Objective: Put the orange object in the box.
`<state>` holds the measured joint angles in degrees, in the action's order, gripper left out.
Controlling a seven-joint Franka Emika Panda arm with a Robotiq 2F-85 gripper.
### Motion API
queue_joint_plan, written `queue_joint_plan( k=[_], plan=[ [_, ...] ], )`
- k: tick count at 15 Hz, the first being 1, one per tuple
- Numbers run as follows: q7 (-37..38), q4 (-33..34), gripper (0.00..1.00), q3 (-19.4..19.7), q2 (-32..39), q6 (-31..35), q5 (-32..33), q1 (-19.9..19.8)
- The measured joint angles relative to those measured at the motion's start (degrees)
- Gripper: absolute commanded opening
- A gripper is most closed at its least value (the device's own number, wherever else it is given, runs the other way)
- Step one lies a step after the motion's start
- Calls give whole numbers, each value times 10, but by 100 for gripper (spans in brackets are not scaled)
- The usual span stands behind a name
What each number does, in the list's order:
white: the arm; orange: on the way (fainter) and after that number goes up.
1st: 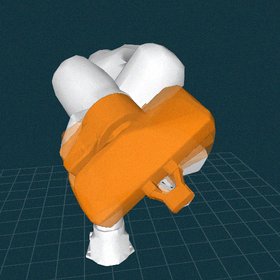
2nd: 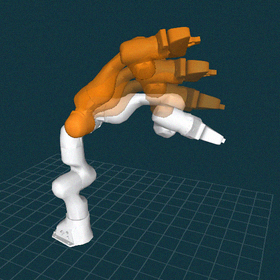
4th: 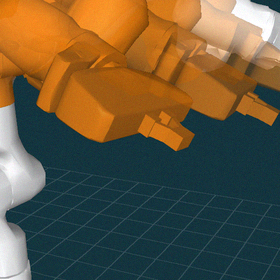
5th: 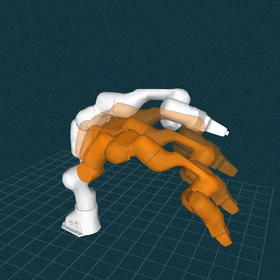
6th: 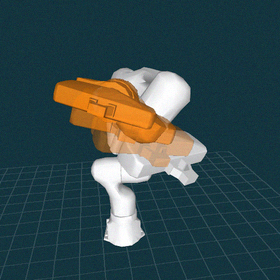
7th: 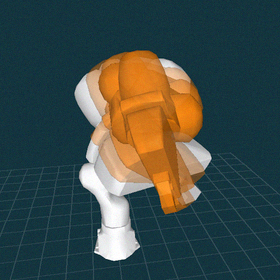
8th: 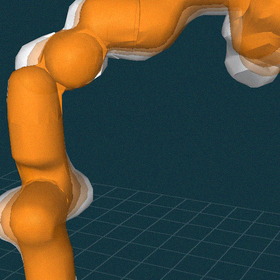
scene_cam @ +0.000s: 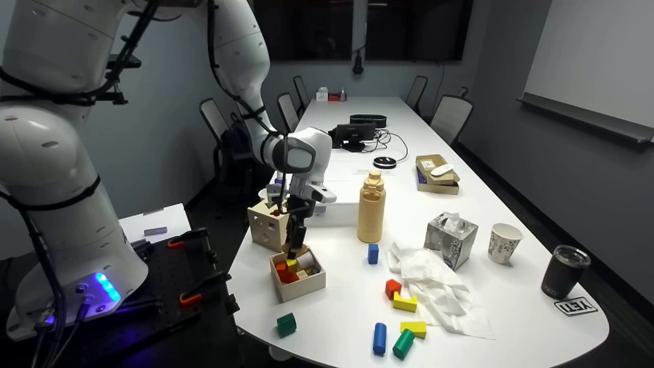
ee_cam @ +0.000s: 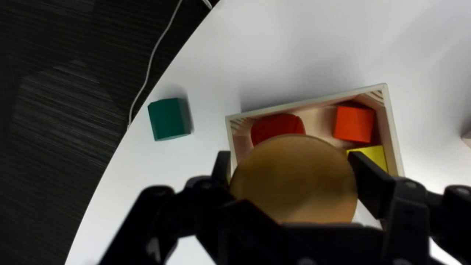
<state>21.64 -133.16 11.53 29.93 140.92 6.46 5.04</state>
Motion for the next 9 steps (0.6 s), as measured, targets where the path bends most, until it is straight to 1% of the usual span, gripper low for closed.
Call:
queue_joint_plan(
  k=[9],
  plan=[
    [3,22,54,-8,73,6,-7,0]
  ],
)
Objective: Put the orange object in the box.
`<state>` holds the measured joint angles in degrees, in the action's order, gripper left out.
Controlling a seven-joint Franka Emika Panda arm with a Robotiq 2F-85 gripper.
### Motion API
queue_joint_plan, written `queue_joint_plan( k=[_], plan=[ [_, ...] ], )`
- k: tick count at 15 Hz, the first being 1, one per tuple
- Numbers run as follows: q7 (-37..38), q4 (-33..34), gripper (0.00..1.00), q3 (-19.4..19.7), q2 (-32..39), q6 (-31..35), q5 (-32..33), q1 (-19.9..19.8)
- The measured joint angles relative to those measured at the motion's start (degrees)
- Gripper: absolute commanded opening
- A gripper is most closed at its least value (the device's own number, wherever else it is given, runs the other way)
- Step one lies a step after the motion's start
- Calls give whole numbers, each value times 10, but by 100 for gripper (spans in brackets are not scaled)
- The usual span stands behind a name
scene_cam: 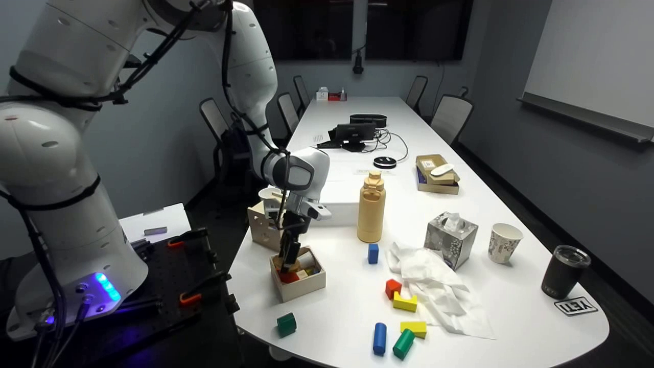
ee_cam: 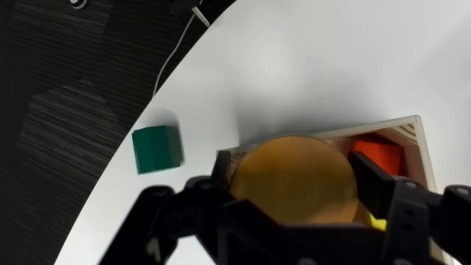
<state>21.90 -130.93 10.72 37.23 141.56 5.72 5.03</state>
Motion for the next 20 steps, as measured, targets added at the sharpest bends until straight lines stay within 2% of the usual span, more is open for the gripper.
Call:
queue_joint_plan(
  k=[3,4,6,15,20],
  plan=[
    [-1,14,54,-14,19,22,-20,-1],
    [-1,18,95,-19,24,35,-30,-1],
    [-1,24,100,-25,29,51,-45,-1],
    [-6,35,100,-30,18,53,-64,-9],
    [-28,25,100,-72,-68,-14,-80,-7]
  ],
)
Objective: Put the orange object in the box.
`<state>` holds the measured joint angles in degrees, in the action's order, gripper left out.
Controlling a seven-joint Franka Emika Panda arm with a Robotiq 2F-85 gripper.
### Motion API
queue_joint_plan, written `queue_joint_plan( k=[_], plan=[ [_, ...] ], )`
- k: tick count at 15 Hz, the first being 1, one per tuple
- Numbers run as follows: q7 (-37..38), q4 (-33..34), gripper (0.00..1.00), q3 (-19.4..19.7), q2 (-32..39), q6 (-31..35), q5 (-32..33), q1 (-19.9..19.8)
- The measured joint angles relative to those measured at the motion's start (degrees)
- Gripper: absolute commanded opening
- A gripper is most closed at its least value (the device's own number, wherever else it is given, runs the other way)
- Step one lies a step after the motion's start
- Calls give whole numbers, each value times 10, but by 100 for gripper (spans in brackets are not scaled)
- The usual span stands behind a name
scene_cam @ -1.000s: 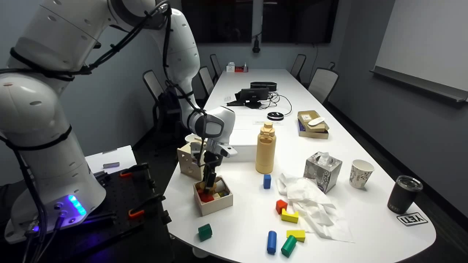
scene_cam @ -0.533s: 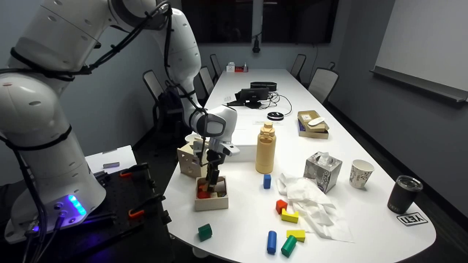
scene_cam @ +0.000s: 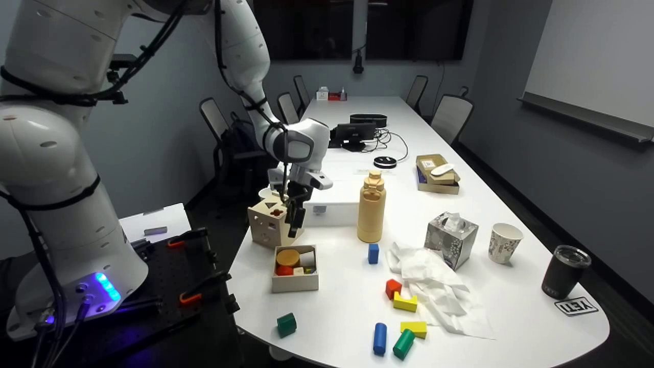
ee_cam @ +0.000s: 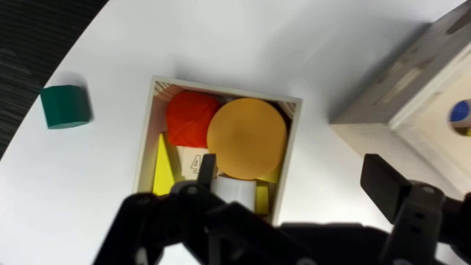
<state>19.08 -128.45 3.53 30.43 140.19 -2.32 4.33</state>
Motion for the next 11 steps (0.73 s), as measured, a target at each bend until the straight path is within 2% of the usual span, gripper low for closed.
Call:
queue_joint_plan(
  k=[5,8,11],
  plan=[
    [0,-22,100,-36,-141,-82,-14,7],
    [1,-30,100,-42,-207,-95,-28,7],
    [18,-30,100,-37,-236,-95,-28,5]
  ],
)
